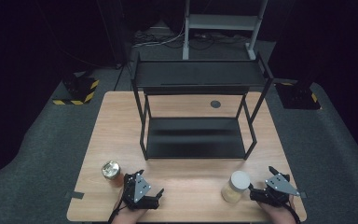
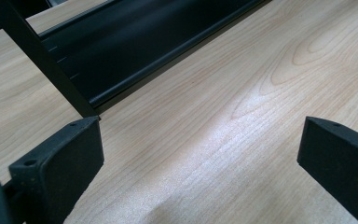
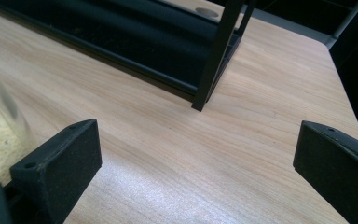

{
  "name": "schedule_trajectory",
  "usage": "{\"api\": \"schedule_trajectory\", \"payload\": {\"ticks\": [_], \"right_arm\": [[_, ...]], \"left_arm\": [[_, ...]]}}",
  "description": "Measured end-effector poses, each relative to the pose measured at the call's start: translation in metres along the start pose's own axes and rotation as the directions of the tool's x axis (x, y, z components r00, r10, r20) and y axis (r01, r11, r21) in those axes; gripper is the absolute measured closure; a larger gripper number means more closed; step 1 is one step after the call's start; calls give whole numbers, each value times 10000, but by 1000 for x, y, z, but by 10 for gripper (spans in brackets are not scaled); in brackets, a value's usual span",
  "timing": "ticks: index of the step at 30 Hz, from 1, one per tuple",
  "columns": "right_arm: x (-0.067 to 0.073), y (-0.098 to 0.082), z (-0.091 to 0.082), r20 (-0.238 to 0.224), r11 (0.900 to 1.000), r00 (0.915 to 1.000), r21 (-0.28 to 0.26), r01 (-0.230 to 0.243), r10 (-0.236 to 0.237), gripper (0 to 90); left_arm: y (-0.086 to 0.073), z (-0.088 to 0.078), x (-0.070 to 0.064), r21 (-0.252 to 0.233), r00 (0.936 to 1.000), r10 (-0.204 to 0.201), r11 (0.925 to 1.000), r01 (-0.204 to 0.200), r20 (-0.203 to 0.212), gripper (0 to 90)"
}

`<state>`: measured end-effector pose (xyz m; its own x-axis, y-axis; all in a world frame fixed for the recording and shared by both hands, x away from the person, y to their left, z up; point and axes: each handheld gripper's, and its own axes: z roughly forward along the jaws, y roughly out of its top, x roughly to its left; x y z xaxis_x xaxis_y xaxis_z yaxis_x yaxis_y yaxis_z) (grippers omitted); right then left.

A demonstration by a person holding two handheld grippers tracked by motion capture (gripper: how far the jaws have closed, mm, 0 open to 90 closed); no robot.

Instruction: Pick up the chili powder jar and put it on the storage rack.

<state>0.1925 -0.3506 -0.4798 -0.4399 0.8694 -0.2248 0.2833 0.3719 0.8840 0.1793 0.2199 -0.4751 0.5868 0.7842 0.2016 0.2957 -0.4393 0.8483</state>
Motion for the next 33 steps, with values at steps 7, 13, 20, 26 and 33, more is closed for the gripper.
{"api": "schedule_trajectory", "payload": {"ticks": [7, 13, 20, 26, 33], "right_arm": [[0, 1, 0, 35, 9999, 9999, 37, -98, 98, 3], [-2, -1, 0, 16, 9997, 9997, -21, -228, 228, 3], [-3, -1, 0, 25, 9992, 9993, -49, -385, 385, 3], [-2, 0, 0, 21, 9996, 9996, -16, -276, 276, 3], [-1, 0, 0, 42, 9998, 9998, 31, -190, 190, 3]], "left_arm": [[-2, -1, 2, -75, 9998, -214, 9997, 214, 8, 6], [-2, -1, 3, -48, 9993, -363, 9993, 363, -84, 6], [-7, -4, 7, -334, 9985, -553, 9979, 554, 44, 5], [-8, -9, 8, -607, 9988, -489, 9970, 489, 19, 5], [-3, -24, 11, -1059, 9980, -559, 9926, 588, 299, 4]]}}
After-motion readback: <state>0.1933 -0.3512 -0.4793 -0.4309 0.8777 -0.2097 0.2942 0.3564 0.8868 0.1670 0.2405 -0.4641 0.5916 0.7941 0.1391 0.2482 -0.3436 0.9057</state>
